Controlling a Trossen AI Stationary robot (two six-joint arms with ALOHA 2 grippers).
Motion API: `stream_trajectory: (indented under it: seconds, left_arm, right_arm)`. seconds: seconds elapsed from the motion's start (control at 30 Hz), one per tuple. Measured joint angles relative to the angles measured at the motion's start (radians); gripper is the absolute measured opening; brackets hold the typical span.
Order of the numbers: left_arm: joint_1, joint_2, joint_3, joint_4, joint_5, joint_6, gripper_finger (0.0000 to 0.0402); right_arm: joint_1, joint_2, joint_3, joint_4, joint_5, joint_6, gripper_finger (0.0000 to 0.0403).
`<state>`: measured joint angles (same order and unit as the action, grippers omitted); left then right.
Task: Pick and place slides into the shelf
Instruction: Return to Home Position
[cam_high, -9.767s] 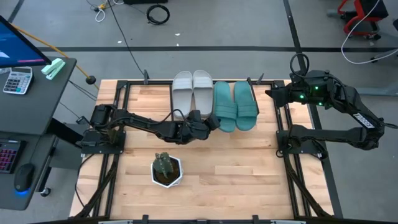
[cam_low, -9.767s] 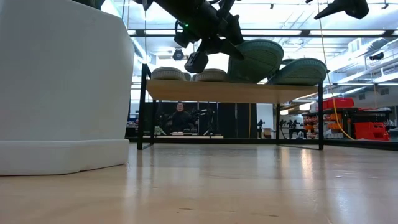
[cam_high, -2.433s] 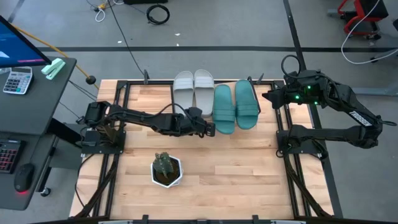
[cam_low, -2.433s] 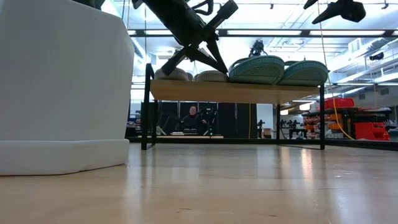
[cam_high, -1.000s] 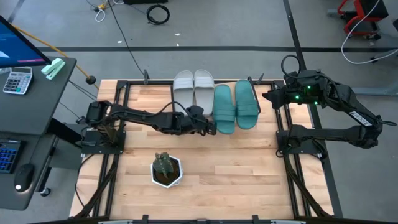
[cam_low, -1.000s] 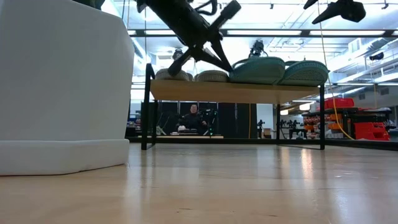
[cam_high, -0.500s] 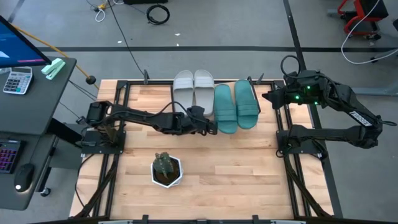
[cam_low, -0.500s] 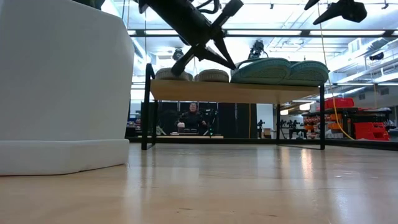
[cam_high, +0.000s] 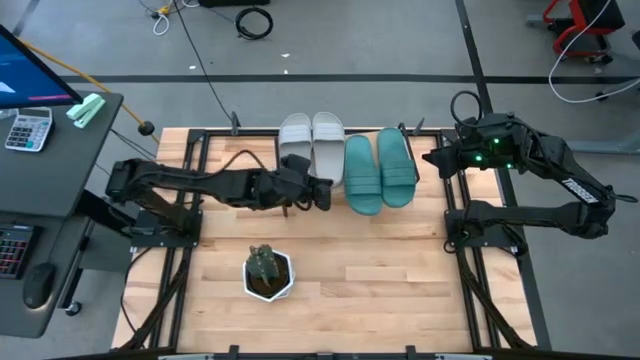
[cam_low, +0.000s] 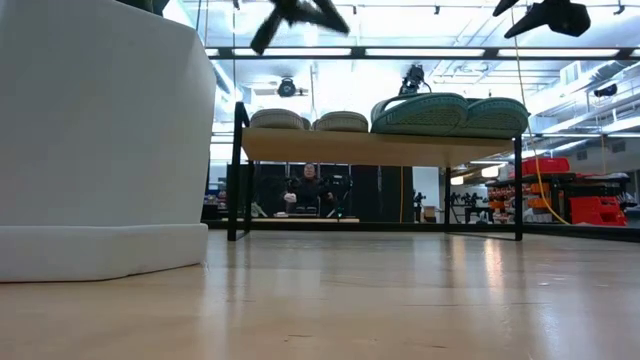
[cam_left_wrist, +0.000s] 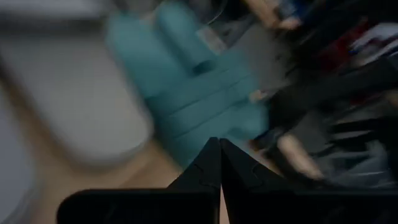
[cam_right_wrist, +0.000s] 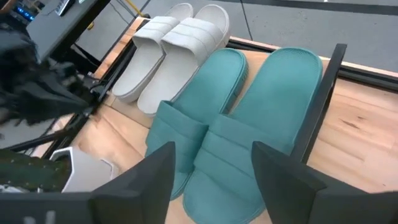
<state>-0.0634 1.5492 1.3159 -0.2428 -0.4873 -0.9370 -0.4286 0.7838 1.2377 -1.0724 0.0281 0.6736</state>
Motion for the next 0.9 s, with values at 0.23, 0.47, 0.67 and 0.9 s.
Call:
stream_trajectory:
  seconds: [0.23, 0.47, 0.67, 0.9]
  left_arm:
    - [0.007, -0.052, 0.001, 0.347, -0.029, 0.301, 0.0006]
    - [0.06, -0.029, 0.001, 0.627, 0.212, 0.406, 0.0005]
    - [0.085, -0.008, 0.0, 0.638, 0.291, 0.391, 0.0005]
    - [0.087, -0.006, 0.0, 0.656, 0.359, 0.38, 0.0005]
  right_arm:
    - [-0.004, -0.051, 0.0, -0.098, -0.037, 0.01, 0.0117]
    - [0.0, -0.153, 0.0, -0.156, -0.106, 0.016, 0.0015]
    - [0.0, -0.302, 0.01, -0.278, -0.043, 0.054, 0.0006]
    - [-0.001, -0.48, 0.008, -0.242, -0.017, 0.062, 0.0004]
